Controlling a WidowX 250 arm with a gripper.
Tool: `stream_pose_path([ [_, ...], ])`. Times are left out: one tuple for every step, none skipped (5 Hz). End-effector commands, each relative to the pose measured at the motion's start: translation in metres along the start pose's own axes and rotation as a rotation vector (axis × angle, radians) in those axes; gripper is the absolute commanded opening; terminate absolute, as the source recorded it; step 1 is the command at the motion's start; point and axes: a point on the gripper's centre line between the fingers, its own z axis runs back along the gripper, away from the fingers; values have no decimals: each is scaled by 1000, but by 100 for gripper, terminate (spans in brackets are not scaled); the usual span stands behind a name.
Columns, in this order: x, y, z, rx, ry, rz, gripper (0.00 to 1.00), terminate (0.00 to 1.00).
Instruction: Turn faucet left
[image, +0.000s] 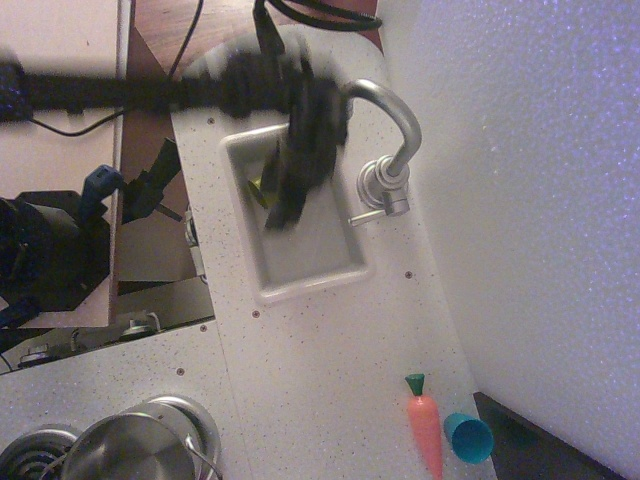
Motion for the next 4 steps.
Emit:
stream_pose_path([
  [5, -14, 3, 22, 3, 19, 100, 0],
  [25, -15, 13, -30, 3, 94, 100, 0],
  [55, -33, 40, -22, -7, 175, 100, 0],
  [54, -34, 83, 35, -161, 182, 100, 0],
])
